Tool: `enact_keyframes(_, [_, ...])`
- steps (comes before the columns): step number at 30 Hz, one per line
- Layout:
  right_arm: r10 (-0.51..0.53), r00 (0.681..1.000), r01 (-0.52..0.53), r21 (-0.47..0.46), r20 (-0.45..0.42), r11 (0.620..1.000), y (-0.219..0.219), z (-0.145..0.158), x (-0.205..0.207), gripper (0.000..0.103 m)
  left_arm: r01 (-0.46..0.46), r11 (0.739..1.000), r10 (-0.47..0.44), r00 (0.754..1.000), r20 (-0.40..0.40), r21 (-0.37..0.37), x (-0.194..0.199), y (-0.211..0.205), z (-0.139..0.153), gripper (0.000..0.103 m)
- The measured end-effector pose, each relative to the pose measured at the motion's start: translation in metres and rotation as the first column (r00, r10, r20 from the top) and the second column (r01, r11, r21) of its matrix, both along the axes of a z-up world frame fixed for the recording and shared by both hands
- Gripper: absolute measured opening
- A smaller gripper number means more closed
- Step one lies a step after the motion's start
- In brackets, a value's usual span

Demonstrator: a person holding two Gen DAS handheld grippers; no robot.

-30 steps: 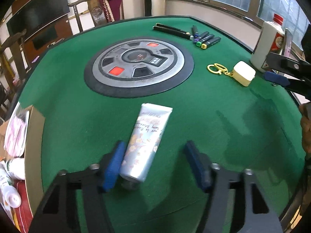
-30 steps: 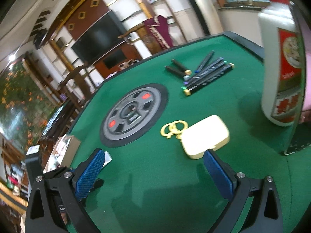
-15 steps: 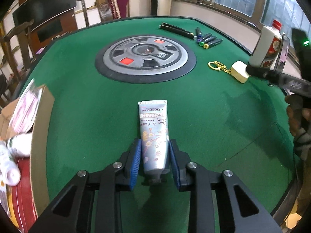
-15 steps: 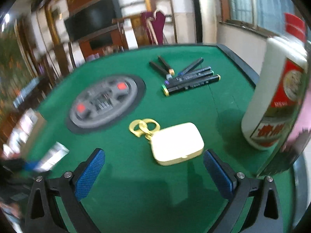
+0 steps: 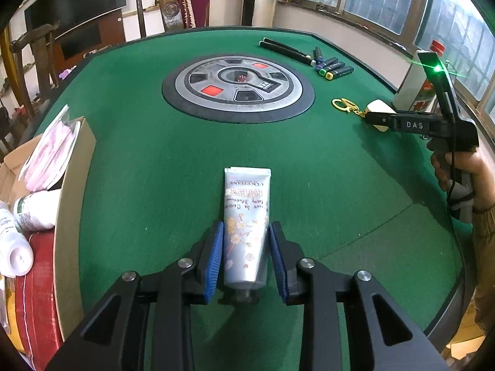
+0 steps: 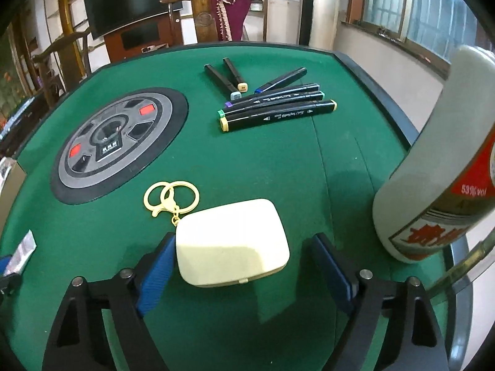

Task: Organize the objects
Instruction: 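Grasp the hand-cream tube with the left gripper while the right grasps the white keyring case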

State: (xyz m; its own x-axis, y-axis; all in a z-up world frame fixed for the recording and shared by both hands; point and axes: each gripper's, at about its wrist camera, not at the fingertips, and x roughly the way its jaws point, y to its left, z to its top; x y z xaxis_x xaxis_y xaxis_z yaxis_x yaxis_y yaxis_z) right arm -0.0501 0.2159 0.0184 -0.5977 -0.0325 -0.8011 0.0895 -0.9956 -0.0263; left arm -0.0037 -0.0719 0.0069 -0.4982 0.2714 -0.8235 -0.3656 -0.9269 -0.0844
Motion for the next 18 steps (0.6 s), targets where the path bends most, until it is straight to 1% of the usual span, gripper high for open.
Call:
enact_keyframes(2, [0.008,1.000,-0.008,0.000,-0.008,1.000,-0.002,0.001,0.001,0.082,0.002,1.000,-0.002,1.000,-0.008,-0.017,0.000,0.004,0.000,0.029])
enact_keyframes(3, [0.011,1.000,-0.011,0.002,-0.014,1.000,-0.003,0.002,0.001,0.074,0.001,1.000,-0.001,1.000,-0.012,-0.026,0.000,0.005,0.000,0.029])
enact_keyframes(4, [0.017,1.000,-0.017,0.003,-0.019,1.000,-0.004,0.003,0.002,0.069,-0.002,0.999,0.001,1.000,-0.017,-0.037,0.001,0.007,0.000,0.029])
enact_keyframes(7, [0.025,0.999,-0.025,0.014,-0.021,1.000,-0.007,0.003,0.004,0.069,-0.007,0.997,0.005,1.000,-0.030,-0.071,0.004,0.012,-0.001,0.029])
enact_keyframes(10, [0.047,0.999,-0.047,-0.009,-0.020,0.999,-0.010,0.003,0.007,0.069,-0.001,0.998,-0.001,1.000,-0.023,-0.067,0.006,0.012,0.000,0.029])
enact_keyframes(13, [0.109,0.994,-0.110,-0.057,-0.022,0.992,-0.019,0.004,0.013,0.069,0.007,0.997,-0.009,1.000,-0.024,-0.075,0.010,0.011,0.000,0.029])
enact_keyframes(16, [0.181,0.983,-0.182,-0.106,-0.022,0.978,-0.034,0.005,0.020,0.070,0.007,0.997,-0.009,1.000,-0.026,-0.074,0.013,0.010,0.000,0.030])
enact_keyframes(18, [0.228,0.973,-0.229,-0.099,-0.023,0.968,-0.045,0.003,0.026,0.070,0.004,0.998,-0.005,1.000,-0.025,-0.068,0.013,0.010,0.000,0.030])
